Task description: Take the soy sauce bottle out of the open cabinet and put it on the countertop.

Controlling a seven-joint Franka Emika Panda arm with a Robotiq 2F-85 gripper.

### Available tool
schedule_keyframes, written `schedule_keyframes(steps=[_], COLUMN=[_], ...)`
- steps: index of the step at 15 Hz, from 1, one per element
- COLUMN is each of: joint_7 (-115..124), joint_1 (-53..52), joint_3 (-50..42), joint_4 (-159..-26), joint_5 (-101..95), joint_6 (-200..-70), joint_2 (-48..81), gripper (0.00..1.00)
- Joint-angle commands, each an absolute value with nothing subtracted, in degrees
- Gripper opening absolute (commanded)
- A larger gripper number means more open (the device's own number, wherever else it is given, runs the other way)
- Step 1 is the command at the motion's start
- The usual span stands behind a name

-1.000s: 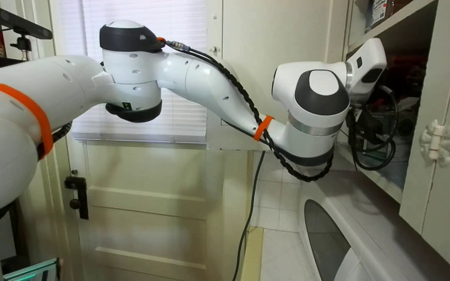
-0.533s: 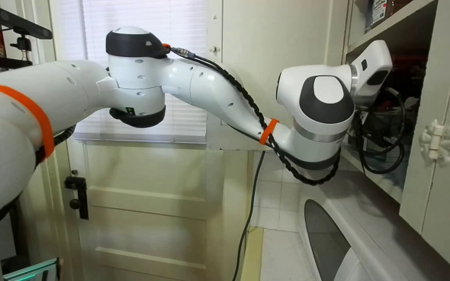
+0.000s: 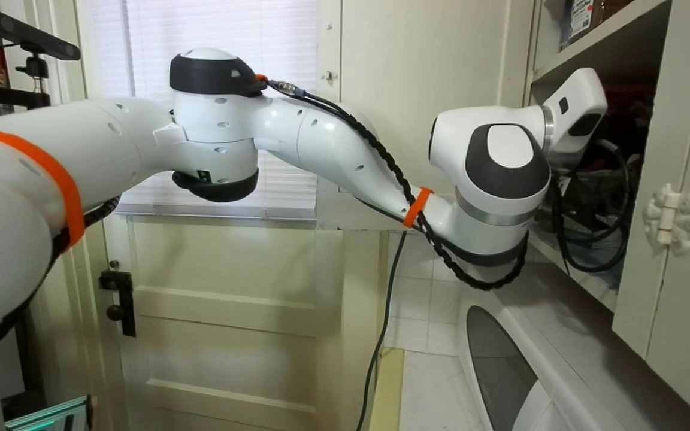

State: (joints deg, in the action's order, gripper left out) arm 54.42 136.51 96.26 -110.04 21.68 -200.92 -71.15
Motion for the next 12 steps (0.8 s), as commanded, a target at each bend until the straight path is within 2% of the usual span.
schedule_keyframes(steps=[1,2,3,4,5,7,9,11,12], joint_7=[52.73,52.56,52.4,52.31,52.19,51.99,51.76,51.35,51.19], joint_1=[138.0,138.12,138.24,138.32,138.4,138.52,138.6,138.36,138.07], joint_3=[96.83,96.86,96.89,96.94,96.97,97.01,97.04,96.91,96.78], joint_4=[-108.2,-108.06,-107.93,-107.85,-107.8,-107.7,-107.64,-107.84,-108.04], joint_5=[24.3,24.39,24.42,24.38,24.32,24.32,24.34,24.52,24.7], joint_6=[-200.84,-200.83,-200.85,-200.85,-200.9,-200.93,-201.2,-201.07,-200.97], joint_2=[-72.96,-73.05,-73.14,-73.15,-73.21,-73.34,-73.5,-73.5,-73.33], gripper=[0.59,0.56,0.57,0.51,0.56,0.5,0.28,0.13,0.1])
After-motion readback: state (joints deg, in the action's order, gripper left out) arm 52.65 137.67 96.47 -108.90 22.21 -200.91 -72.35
